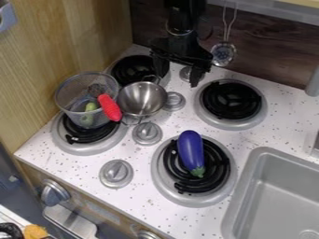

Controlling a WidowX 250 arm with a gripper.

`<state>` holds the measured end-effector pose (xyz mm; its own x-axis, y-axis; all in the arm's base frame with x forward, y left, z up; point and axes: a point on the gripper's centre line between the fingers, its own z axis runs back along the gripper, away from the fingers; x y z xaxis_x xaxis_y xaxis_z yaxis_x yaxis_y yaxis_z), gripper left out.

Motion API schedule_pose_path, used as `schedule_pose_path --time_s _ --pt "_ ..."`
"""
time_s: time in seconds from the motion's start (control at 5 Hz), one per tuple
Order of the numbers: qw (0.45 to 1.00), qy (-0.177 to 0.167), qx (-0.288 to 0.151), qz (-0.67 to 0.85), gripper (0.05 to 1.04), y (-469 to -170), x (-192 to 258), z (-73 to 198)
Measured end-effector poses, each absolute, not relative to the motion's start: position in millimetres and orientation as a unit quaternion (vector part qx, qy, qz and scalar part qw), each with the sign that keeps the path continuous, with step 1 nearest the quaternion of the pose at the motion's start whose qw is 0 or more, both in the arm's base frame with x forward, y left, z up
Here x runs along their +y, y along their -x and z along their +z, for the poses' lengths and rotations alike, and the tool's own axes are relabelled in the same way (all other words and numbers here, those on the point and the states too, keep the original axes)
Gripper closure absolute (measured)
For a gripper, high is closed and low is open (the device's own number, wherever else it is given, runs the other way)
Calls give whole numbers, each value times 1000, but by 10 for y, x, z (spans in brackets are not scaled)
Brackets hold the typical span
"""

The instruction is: Move the red item to stainless pot.

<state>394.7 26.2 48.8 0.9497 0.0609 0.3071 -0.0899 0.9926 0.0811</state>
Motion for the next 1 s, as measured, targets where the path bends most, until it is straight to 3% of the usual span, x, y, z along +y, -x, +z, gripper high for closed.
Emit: schedule_pose_path --time_s 0.4,0.8,1.0 --pt "983 -58 -122 125 84 -3778 267 257" --pt "970 -94 -136 180 84 -3652 363 520" --pt "964 -108 -115 214 84 -3540 413 673"
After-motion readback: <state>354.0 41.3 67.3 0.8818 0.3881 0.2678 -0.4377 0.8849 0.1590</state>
